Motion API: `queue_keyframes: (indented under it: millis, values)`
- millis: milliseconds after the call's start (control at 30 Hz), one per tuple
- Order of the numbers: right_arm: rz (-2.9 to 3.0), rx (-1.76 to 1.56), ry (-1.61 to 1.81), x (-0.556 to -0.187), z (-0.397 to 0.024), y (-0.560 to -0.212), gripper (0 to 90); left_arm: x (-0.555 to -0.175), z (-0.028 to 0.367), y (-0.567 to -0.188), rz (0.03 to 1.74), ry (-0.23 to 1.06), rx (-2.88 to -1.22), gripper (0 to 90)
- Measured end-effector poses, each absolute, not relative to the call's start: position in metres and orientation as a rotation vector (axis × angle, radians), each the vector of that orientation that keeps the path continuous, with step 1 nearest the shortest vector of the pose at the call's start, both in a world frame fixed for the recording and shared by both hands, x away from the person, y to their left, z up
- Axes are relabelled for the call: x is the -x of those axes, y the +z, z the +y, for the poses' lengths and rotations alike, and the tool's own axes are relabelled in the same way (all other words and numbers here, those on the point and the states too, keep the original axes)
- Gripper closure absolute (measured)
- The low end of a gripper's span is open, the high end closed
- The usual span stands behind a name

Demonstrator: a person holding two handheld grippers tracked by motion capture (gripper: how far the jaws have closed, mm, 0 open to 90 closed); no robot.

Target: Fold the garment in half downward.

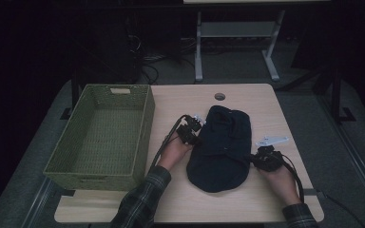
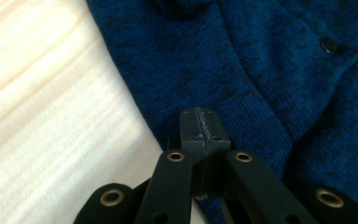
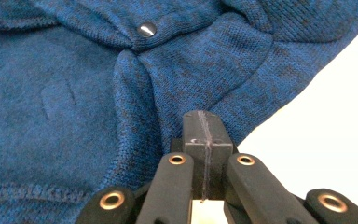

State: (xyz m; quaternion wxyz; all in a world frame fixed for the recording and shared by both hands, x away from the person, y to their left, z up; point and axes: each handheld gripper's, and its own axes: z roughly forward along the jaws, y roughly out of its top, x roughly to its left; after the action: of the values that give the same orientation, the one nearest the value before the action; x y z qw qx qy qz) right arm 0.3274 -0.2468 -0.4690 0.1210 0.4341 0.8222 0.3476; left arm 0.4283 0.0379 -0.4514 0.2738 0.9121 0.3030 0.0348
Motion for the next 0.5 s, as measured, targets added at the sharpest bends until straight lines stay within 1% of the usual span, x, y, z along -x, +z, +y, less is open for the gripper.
queue_keyframes:
  millis: [233,500]
  values:
    - [2.407,-1.262,1.016,-0.327,-0.247,-0.469,90.0,-0.417,0.04,-0.451,0.808,0.102,-2.464,90.0]
    - [2.423,-1.248,1.017,-0.325,-0.245,-0.468,90.0,-0.404,0.047,-0.451,0.791,0.084,-2.466,90.0]
